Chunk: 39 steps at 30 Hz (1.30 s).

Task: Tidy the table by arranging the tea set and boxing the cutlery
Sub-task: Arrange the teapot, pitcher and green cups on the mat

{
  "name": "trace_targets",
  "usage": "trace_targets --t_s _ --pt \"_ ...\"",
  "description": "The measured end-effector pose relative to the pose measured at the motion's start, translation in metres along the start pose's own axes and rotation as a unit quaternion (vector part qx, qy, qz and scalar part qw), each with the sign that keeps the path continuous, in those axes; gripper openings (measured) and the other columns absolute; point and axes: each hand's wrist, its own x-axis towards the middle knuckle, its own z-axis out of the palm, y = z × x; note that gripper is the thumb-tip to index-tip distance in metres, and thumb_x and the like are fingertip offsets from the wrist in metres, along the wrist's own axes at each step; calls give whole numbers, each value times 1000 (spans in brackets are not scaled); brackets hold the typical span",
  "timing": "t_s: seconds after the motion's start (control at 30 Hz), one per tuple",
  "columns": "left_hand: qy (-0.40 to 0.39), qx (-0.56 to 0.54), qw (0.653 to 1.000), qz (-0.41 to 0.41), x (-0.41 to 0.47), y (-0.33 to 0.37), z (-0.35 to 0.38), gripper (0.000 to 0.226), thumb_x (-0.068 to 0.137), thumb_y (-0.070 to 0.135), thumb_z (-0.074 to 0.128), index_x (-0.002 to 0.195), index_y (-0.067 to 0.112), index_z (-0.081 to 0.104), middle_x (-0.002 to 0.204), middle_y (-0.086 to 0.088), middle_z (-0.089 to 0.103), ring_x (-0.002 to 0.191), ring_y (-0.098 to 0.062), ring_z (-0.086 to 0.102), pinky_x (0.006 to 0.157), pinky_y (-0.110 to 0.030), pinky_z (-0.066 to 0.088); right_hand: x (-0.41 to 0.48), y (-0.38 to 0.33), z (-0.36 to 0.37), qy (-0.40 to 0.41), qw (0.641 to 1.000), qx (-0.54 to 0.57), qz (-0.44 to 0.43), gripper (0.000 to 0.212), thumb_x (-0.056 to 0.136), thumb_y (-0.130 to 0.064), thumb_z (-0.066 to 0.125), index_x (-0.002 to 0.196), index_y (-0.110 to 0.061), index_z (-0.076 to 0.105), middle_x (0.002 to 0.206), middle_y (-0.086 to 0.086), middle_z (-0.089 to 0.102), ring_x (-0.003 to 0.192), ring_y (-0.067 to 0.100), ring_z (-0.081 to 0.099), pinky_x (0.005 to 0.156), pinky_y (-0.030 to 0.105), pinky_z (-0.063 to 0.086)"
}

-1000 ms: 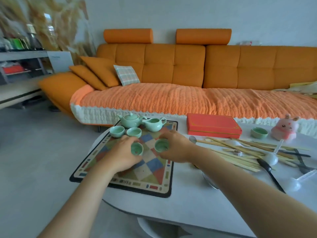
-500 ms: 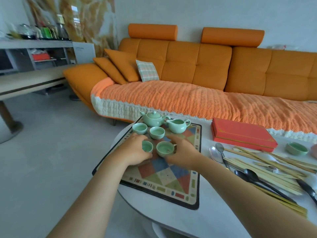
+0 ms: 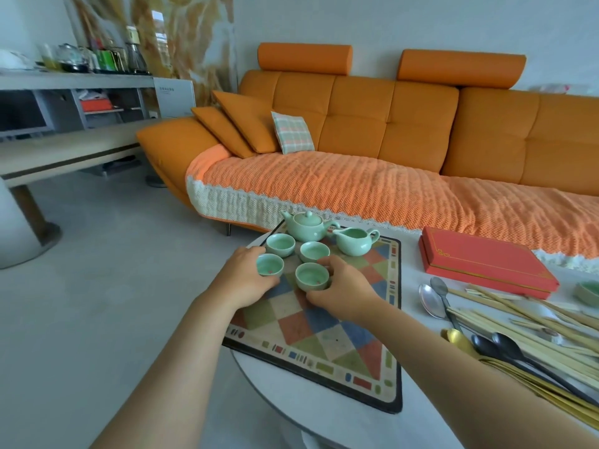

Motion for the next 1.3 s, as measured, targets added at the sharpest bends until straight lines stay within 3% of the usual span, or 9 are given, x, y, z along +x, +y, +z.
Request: trace_targets --t_s 0.17,0.23,0.3,0.43,0.63,0.9,1.07,1.2,1.3 --pt "37 16 999 3 4 -2 3 24 73 37 74 85 28 55 95 4 56 83 -16 57 57 -29 39 1 0 8 36 999 -8 6 50 72 -44 71 116 -30 53 98 -14 64 89 11 62 78 38 57" --pt "31 25 999 1 5 -5 6 37 72 42 72 104 32 58 104 5 57 92 -18 58 67 -33 48 1 -3 11 46 999 -19 4 52 71 -48 72 115 -31 52 98 -13 64 88 12 63 77 38 57" --pt "24 28 999 -1 4 -5 6 60 71 46 69 127 37 51 115 5 56 103 -20 57 81 -40 53 0 -5 12 52 998 -24 3 53 71 -49 73 117 -31 51 101 -13 64 90 12 63 77 38 56" --pt "4 67 997 -23 0 4 2 77 77 45 71 144 37 34 132 -2 46 120 -26 48 94 -44 48 -3 -3 6 25 999 -25 -5 62 72 -45 76 126 -29 50 109 -15 62 98 11 61 82 35 55" --pt "39 120 992 -4 -16 52 0 55 88 46 59 137 28 40 135 -2 41 129 -27 33 95 -44 43 -27 11 -35 8 1000 -12 0 67 80 -42 72 140 -29 43 117 -10 56 96 11 60 78 29 52" --pt "-46 -43 992 113 -36 178 81 28 92 41 55 119 34 53 113 18 58 101 -7 57 91 -36 49 -80 80 -145 80 995 -49 35 37 88 -35 65 124 -27 60 108 -9 66 93 13 62 79 24 44" --pt "-109 1 978 178 -27 266 145 31 94 44 52 123 34 53 108 19 57 100 -8 57 89 -35 49 -105 148 -220 142 983 -57 106 29 88 -27 63 117 -26 64 108 -8 67 79 9 61 70 22 48" --pt "-158 49 958 235 -16 335 194 39 96 42 50 133 30 47 116 12 57 90 -10 60 78 -34 52 -114 200 -272 169 969 -115 136 36 91 -25 60 127 -23 60 122 -3 62 101 15 62 83 28 51" --pt "-170 91 943 271 -4 375 232 44 95 37 52 137 24 47 127 3 58 101 -18 62 87 -39 53 -113 240 -298 193 955 -153 164 44 91 -25 59 134 -24 54 132 2 54 108 19 58 86 33 51"
